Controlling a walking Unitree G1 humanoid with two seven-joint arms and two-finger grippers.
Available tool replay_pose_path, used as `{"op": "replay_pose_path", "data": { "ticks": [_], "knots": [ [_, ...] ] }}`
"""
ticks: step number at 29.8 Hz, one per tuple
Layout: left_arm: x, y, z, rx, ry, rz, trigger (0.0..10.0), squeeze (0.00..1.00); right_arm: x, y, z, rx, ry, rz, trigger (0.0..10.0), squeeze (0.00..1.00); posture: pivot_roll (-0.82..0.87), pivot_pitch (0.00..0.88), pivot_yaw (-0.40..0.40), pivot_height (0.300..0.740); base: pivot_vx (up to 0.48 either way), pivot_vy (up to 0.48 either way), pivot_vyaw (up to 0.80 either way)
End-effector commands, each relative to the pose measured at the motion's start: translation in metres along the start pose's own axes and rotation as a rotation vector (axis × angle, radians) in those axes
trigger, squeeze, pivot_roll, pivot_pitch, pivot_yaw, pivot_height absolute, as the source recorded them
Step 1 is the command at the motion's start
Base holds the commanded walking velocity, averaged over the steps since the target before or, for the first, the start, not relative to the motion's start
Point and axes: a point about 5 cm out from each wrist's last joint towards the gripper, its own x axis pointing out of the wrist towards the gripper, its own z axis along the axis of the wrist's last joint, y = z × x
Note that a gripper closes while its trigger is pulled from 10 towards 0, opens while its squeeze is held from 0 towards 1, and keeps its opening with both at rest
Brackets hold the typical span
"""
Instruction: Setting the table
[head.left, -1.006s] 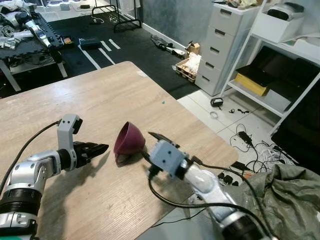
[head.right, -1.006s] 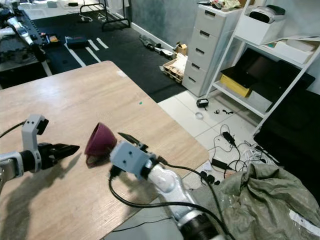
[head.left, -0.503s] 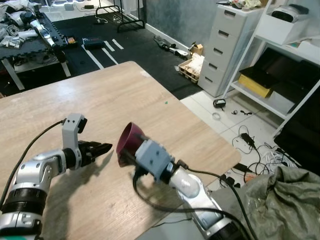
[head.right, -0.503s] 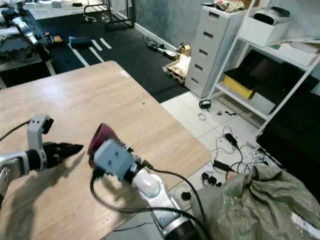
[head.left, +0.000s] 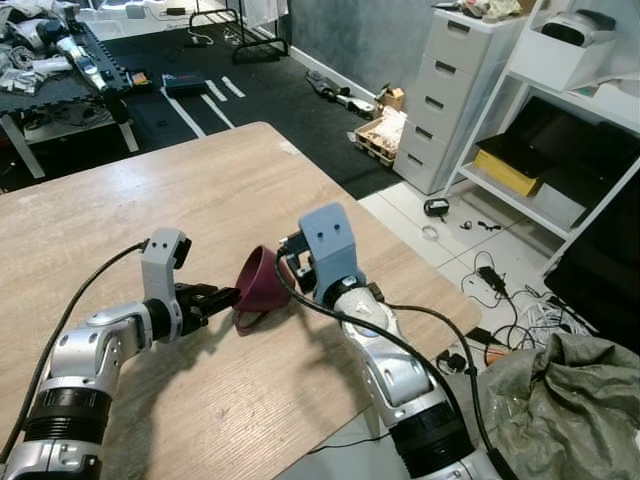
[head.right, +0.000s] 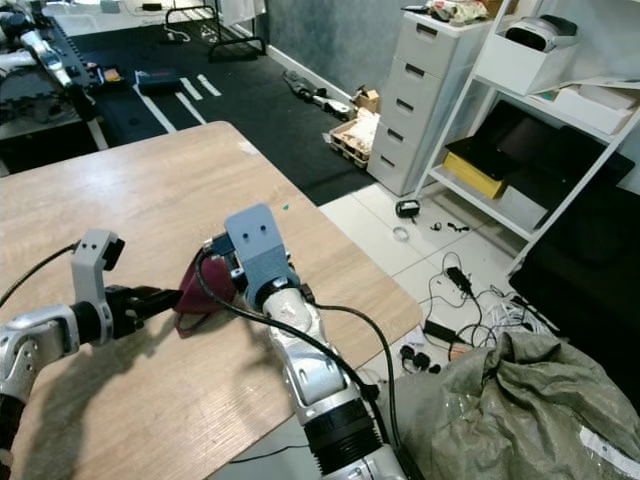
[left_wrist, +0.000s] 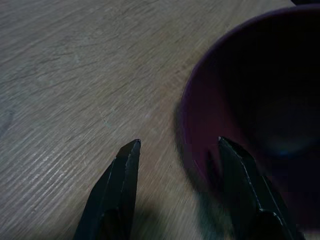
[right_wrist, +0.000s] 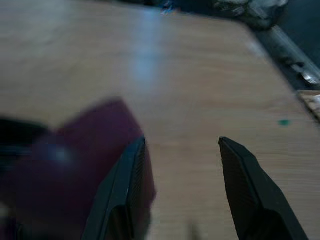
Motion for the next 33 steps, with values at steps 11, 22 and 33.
{"op": "replay_pose_path", "data": {
  "ticks": [11, 22, 33],
  "knots": [
    [0.016, -0.022, -0.015, -0.010, 0.048, -0.015, 10.0, 0.00, -0.009, 0.015, 0.063, 0.257, -0.246, 0.035, 10.0, 0.00, 0.02, 0.070, 0.049, 0.740, 0.000, 0.000, 0.00],
    [0.035, -0.036, 0.000, -0.045, -0.019, -0.009, 10.0, 0.00, -0.022, 0.039, 0.046, 0.105, -0.138, 0.231, 10.0, 0.00, 0.02, 0.066, 0.050, 0.740, 0.000, 0.000, 0.00],
    [0.047, -0.045, 0.009, -0.051, -0.048, -0.006, 10.0, 0.00, -0.020, 0.030, 0.028, -0.016, -0.032, 0.160, 10.0, 0.00, 0.00, 0.041, 0.049, 0.740, 0.000, 0.000, 0.00]
  ]
}}
